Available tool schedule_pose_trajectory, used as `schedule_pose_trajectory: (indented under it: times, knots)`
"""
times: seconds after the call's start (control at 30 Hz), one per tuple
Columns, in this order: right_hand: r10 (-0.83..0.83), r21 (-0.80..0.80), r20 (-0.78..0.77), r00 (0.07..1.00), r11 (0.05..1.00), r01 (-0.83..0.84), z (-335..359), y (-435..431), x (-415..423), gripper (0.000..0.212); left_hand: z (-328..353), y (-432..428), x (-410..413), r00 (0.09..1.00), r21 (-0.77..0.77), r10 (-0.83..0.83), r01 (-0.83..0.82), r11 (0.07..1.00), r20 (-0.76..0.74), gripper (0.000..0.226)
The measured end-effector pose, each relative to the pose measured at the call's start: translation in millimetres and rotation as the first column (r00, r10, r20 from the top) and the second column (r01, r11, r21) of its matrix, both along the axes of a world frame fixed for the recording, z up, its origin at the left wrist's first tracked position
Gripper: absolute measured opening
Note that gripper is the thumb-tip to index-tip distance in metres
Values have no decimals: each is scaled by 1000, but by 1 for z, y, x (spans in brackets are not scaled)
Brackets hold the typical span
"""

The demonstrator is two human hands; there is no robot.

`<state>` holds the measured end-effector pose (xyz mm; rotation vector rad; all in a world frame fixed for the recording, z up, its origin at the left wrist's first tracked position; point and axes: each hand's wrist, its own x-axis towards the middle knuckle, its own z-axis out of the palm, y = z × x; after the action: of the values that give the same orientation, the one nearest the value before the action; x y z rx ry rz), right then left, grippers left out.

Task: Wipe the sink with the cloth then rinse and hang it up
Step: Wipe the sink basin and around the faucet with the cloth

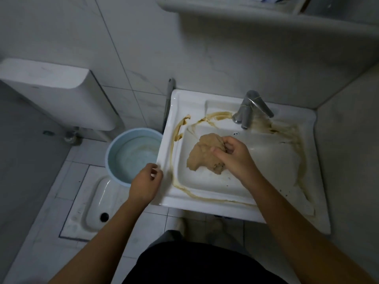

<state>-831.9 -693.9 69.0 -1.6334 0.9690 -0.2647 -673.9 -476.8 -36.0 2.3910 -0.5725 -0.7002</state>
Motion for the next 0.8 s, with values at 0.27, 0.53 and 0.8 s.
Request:
schedule_pose_trajectory:
  times: [0.27,0.53,0.8]
  knots:
    - [170,-45,124,978,985,-166,19,-54,86,12,-11,-26,5,986,28,41,-46,999,162,45]
    - [209,-104,-54,976,971,-214,-87,-92,172,47,-42,-35,-1,977,-63,34,-22,998,209,45]
    - [263,-467,-102,959,839,-280,-130,-88,156,48,-50,-28,-10,973,-71,28,-12,997,230,50]
